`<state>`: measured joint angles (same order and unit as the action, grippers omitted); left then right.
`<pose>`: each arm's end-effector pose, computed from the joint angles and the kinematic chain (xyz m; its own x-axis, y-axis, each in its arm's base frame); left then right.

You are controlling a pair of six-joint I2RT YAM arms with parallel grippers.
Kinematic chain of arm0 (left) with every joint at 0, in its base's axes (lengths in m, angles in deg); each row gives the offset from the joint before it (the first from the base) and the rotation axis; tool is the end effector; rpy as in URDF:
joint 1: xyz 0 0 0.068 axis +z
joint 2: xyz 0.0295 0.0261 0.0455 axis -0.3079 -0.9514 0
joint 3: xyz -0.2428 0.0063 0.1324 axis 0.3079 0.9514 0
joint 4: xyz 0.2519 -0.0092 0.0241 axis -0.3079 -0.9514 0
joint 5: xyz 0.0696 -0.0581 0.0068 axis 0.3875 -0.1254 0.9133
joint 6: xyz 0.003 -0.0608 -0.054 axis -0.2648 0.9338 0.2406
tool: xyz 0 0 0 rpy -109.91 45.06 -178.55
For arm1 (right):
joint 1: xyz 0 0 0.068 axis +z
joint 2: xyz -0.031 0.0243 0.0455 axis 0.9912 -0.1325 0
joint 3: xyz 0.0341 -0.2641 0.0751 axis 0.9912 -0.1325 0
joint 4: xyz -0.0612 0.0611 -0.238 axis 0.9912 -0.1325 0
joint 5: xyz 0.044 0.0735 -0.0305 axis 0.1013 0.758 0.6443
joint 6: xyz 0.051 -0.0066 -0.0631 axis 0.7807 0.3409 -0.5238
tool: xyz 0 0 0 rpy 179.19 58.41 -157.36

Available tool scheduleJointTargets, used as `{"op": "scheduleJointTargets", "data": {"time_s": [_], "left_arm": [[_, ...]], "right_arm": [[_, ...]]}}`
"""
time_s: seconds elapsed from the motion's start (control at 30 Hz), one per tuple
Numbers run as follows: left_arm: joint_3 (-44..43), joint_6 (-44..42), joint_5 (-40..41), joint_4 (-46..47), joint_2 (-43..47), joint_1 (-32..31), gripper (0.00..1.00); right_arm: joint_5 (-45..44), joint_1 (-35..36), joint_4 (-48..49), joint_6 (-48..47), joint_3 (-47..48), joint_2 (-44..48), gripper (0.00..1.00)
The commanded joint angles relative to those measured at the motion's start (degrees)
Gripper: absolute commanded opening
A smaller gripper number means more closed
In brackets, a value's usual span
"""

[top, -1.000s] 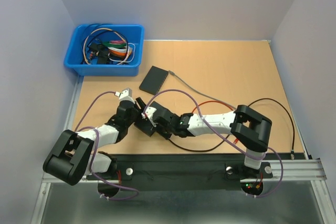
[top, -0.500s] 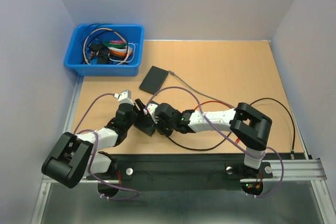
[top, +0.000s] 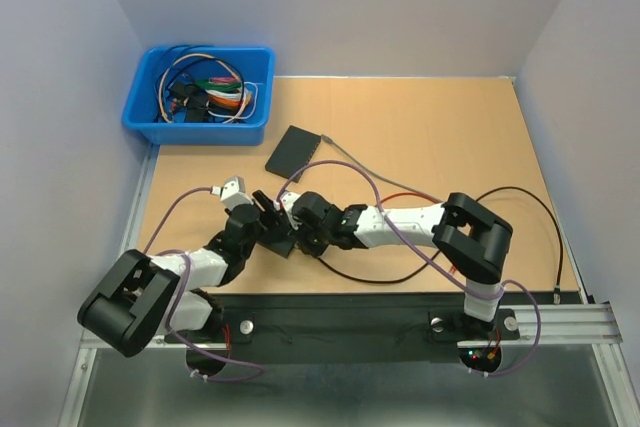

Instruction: Insert the plug into the switch port

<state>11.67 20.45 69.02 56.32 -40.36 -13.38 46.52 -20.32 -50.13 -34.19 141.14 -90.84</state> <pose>0.2064 -0.1037 0.1408 -0.4093 -0.5332 -0.7404 0.0096 0.8089 -0.5879 0.1918 0.3612 0.1476 -0.4645 -0.6100 -0.6420 -0.8307 0.5513 0.0773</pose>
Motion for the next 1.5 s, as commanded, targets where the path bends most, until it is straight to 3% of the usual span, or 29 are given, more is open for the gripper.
{"op": "scheduleJointTargets", "data": {"time_s": [0.0,0.33,0.5,0.6,0.63,0.73,0.93,1.2,1.47], "left_arm": [[0.94,13.29,-24.63,-4.65,-3.93,-10.52,0.68],[-1.09,14.17,-22.17,-4.47,-9.74,-14.57,0.68],[-0.83,14.17,-21.64,-5.00,-7.55,-14.66,0.68],[-0.92,13.73,-20.85,-6.32,-5.88,-14.66,0.68],[-1.35,13.56,-20.50,-7.02,-5.61,-14.74,0.68],[-1.97,13.29,-20.23,-7.99,-5.09,-14.66,0.68],[-2.76,12.95,-19.62,-10.09,-3.69,-14.66,0.68],[-9.08,8.30,-13.65,-24.85,6.15,-13.43,0.74],[-15.06,1.71,-11.88,-36.98,15.03,-6.76,0.79]], "right_arm": [[1.55,-2.74,56.70,2.60,5.94,-0.46,0.00],[3.60,-3.09,55.65,2.77,15.27,-3.19,0.01],[0.70,-3.09,54.94,1.28,10.81,-2.93,0.02],[-1.05,-3.09,54.68,0.75,5.99,-2.23,0.20],[-2.11,-3.09,54.68,0.49,4.74,-1.97,0.32],[-4.74,-3.09,54.50,0.31,0.17,-1.26,0.48],[-9.05,-3.00,53.98,0.75,-6.68,1.80,0.69],[-15.30,-4.14,49.34,4.26,-14.33,13.13,0.79],[-13.74,-12.73,39.14,13.13,-14.26,17.99,0.84]]}}
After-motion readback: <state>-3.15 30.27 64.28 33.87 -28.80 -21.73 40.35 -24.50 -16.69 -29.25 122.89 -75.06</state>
